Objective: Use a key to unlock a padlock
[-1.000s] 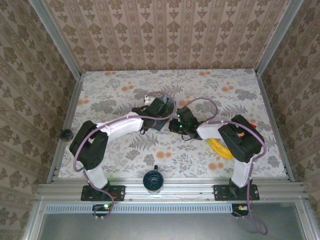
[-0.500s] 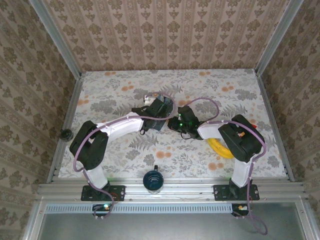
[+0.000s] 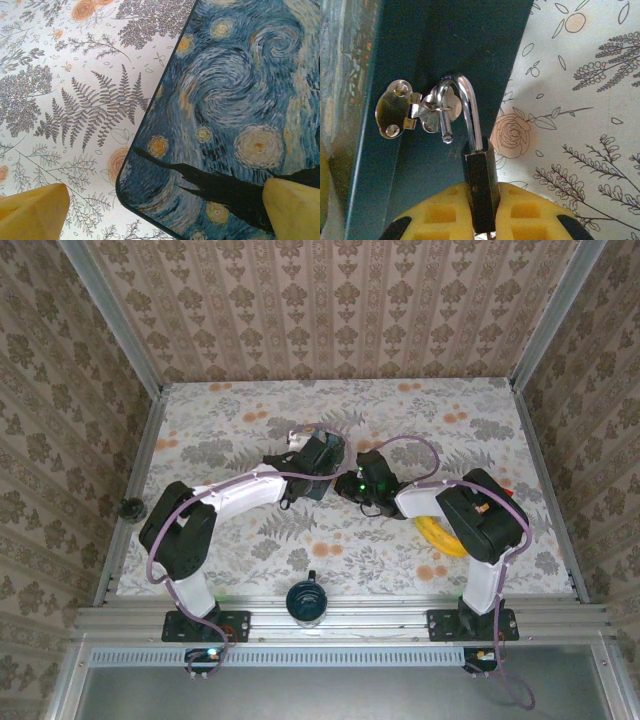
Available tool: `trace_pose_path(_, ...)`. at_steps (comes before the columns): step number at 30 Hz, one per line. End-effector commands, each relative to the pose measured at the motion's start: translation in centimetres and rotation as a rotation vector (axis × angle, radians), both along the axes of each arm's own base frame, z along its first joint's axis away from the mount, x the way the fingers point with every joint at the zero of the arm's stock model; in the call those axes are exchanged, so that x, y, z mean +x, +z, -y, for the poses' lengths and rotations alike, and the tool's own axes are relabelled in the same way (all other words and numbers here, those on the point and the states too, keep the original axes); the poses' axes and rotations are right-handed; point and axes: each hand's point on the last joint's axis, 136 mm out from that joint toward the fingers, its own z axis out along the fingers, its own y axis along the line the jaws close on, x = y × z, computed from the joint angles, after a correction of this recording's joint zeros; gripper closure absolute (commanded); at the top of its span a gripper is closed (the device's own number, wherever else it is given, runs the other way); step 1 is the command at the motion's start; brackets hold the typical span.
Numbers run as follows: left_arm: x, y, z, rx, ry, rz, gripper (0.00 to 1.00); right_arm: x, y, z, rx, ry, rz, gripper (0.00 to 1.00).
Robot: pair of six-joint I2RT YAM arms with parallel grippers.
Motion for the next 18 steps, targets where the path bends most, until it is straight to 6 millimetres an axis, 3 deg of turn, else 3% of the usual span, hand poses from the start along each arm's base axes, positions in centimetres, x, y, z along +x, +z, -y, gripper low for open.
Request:
trace_pose_path(1,-1.69,-1.37,-1.29,0.062,-0.016,-0.077,0.00,1.41,0.59,0.55,0.045,-0.062,0.028,1.00)
trace_pose_path(18,-1.95,-1.60,-1.25,0.045,-0.010,-0.088,0.00,2.19,0.31,0.35,0.077,-0.090,0.019,1.00)
